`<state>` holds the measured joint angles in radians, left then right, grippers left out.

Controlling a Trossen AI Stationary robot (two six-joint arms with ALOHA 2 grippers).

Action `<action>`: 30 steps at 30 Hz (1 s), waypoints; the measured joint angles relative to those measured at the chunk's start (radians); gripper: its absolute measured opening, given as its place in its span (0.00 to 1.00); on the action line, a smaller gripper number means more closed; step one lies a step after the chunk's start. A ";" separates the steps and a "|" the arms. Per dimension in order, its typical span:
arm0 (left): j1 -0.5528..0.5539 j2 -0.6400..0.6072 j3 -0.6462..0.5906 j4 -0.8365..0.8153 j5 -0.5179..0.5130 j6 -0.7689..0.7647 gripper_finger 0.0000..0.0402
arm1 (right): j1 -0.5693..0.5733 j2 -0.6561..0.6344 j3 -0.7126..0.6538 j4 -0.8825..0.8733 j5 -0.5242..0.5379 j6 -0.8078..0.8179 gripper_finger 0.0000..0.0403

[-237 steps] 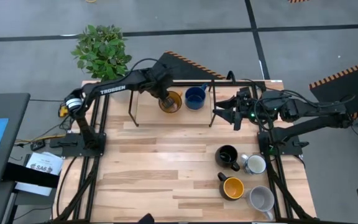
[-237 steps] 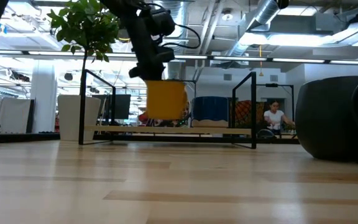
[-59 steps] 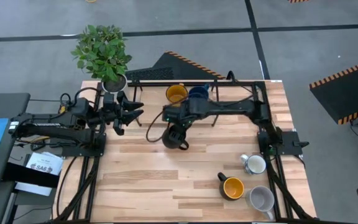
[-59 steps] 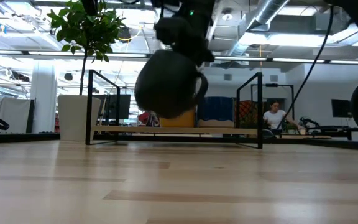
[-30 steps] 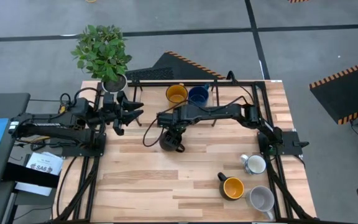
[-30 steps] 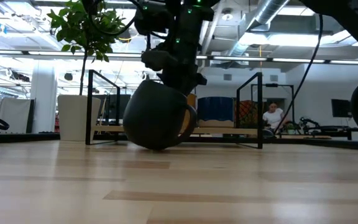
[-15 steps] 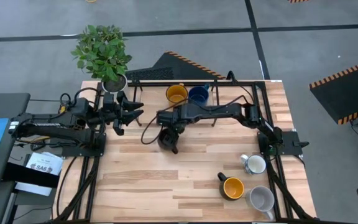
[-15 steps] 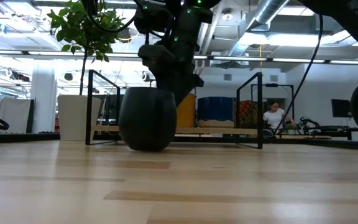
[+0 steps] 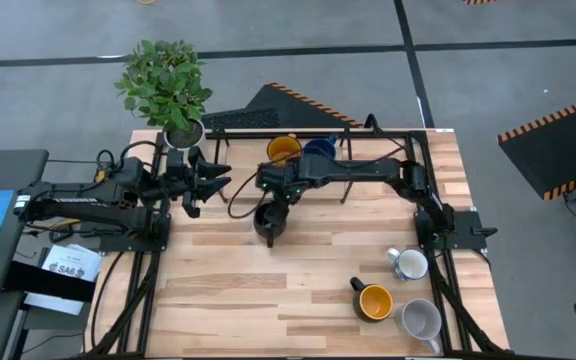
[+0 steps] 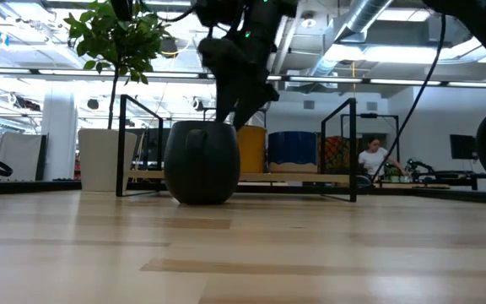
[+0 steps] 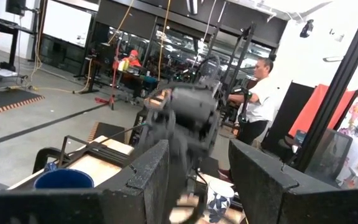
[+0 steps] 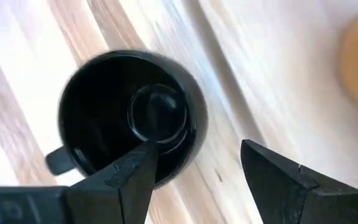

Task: Place coffee mugs
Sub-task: Put the black mug on the shelf

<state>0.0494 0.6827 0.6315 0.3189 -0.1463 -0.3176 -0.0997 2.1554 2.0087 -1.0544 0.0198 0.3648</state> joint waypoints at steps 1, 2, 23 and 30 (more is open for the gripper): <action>0.000 0.000 0.000 -0.002 0.000 0.000 0.38 | -0.006 -0.023 -0.001 -0.027 0.005 -0.017 0.64; 0.000 0.000 0.000 -0.003 0.000 0.000 0.38 | -0.010 -0.044 -0.001 -0.051 0.013 -0.039 0.64; -0.001 0.359 0.238 -0.608 -0.041 -0.053 0.38 | 0.044 -0.879 -0.753 0.106 0.242 0.310 0.64; 0.000 0.584 0.326 -0.753 -0.018 -0.275 0.38 | 0.060 -0.965 -0.771 0.108 0.298 0.343 0.64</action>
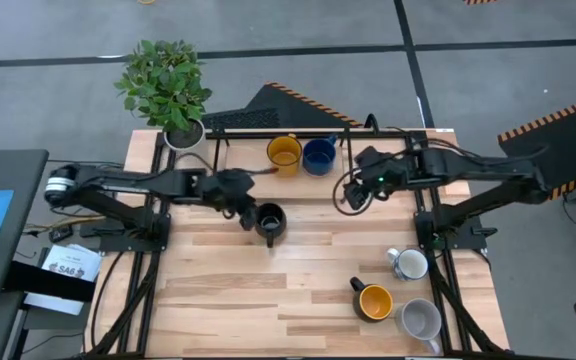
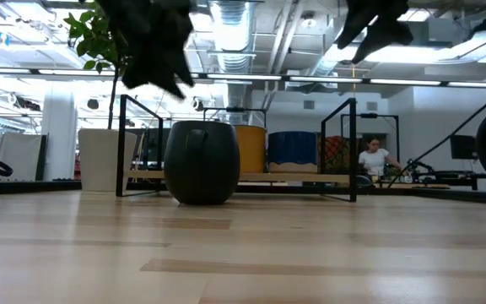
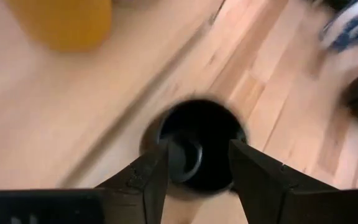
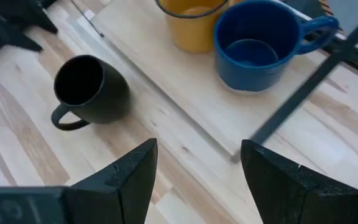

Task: Place coffee mugs
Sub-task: Put the black mug on the shelf

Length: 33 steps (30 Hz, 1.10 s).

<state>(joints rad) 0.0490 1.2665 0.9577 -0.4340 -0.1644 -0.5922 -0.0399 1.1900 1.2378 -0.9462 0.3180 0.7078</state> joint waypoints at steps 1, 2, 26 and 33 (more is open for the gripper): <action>0.000 0.025 -0.001 -0.008 0.005 -0.021 0.38 | -0.002 -0.001 0.000 -0.001 0.002 0.000 0.64; 0.000 0.046 -0.001 0.001 0.013 -0.039 0.38 | -0.002 -0.001 0.001 0.004 0.004 0.000 0.64; 0.001 0.262 -0.001 -0.030 0.025 -0.059 0.13 | 0.000 0.041 0.000 0.011 -0.001 -0.001 0.64; 0.048 0.152 0.137 -0.187 -0.036 0.091 0.01 | 0.000 0.041 0.000 0.016 -0.001 -0.002 0.64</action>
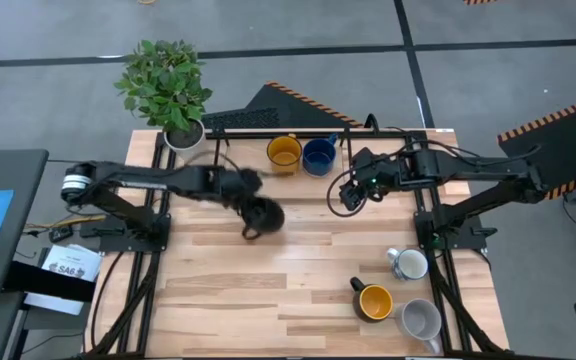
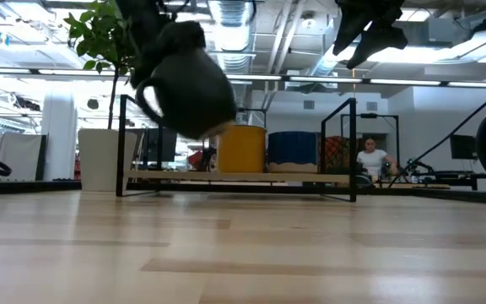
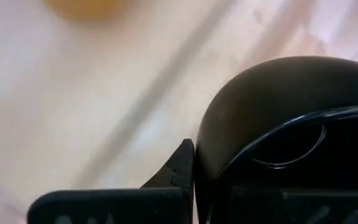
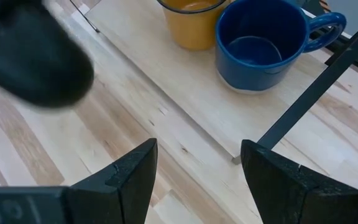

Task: Place coffee mugs
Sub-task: Put the black mug on the shelf

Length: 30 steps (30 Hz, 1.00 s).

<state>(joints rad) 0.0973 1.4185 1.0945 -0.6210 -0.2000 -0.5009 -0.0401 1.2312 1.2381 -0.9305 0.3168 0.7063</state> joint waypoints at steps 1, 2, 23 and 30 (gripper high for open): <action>0.022 -0.011 0.036 -0.038 -0.026 0.042 0.01 | -0.002 0.000 0.000 0.000 0.000 0.000 0.64; 0.050 -0.018 0.072 -0.068 -0.040 0.086 0.01 | -0.002 0.000 0.000 0.001 0.000 0.000 0.64; 0.490 0.288 0.485 -0.475 -0.018 0.416 0.00 | -0.002 0.000 0.000 0.058 0.051 -0.009 0.64; 0.498 0.353 0.485 -0.461 -0.024 0.428 0.00 | -0.002 0.000 0.000 0.057 0.052 -0.009 0.64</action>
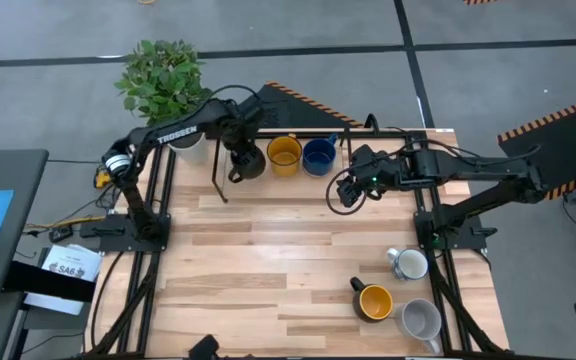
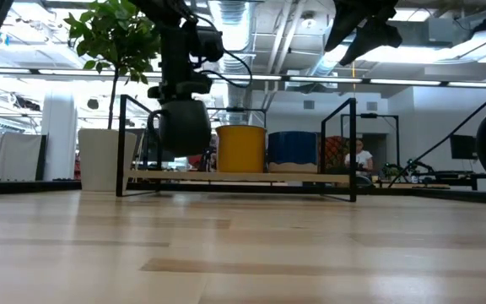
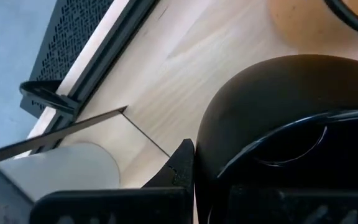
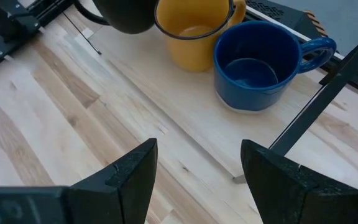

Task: Place coffee mugs
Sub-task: Put the black mug on the shelf

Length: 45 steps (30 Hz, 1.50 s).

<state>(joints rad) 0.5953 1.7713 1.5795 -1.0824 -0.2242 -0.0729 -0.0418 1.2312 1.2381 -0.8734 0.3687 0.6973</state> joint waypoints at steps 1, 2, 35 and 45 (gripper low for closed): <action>0.000 0.004 0.000 0.007 -0.001 0.000 0.00 | 0.000 0.000 0.000 0.000 0.000 0.000 0.64; 0.000 0.010 0.000 0.014 -0.003 -0.001 0.00 | 0.000 0.000 0.000 0.000 0.000 0.000 0.64; 0.013 0.094 -0.009 0.112 -0.094 0.347 0.02 | 0.000 0.000 0.000 0.053 0.000 -0.022 0.64; 0.013 0.095 -0.009 0.121 -0.105 0.391 0.09 | 0.000 0.000 0.000 0.053 0.000 -0.024 0.64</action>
<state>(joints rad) 0.6083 1.8668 1.5703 -0.9616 -0.3294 0.3185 -0.0415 1.2316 1.2381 -0.8207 0.3687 0.6735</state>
